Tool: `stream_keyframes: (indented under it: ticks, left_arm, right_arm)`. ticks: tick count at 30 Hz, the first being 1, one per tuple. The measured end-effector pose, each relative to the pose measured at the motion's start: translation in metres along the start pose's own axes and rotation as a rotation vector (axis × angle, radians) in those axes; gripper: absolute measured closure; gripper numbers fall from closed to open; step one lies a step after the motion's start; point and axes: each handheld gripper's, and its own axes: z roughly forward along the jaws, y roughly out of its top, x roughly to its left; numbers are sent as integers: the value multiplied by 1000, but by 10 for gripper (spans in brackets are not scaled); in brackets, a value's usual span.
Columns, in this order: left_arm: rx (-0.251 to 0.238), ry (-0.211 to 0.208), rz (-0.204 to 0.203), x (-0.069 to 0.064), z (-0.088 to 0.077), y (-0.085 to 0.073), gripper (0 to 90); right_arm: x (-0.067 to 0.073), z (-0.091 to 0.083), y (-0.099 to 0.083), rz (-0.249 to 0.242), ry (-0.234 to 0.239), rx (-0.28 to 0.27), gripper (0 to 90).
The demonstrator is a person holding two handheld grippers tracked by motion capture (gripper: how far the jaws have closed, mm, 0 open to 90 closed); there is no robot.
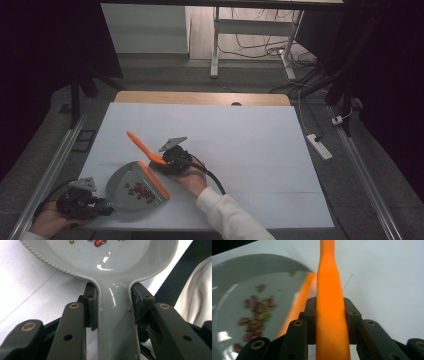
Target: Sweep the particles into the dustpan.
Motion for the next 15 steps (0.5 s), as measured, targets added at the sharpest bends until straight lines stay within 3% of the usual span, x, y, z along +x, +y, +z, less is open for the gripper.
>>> stream_keyframes:
  ticks: [1,2,4,5,6,9,15]
  left_arm:
    - [0,-1,-1,0,0,0,621]
    - [-1,1,0,0,1,0,621]
    - [-7,0,-2,0,1,-1,621]
    - [-8,-1,-3,0,1,-2,621]
    - [-7,-2,-1,1,2,-2,621]
    - [-14,-1,-5,1,4,-3,621]
    - [-50,8,3,0,8,-4,620]
  right_arm:
    - [0,0,0,0,0,0,694]
    - [7,2,1,16,60,-5,694]
    - [8,1,1,14,77,-19,694]
    - [8,-2,2,44,133,-34,694]
    - [8,-3,2,57,153,-43,694]
    - [5,-16,5,31,88,-78,694]
    - [-16,-33,1,68,24,-90,693]
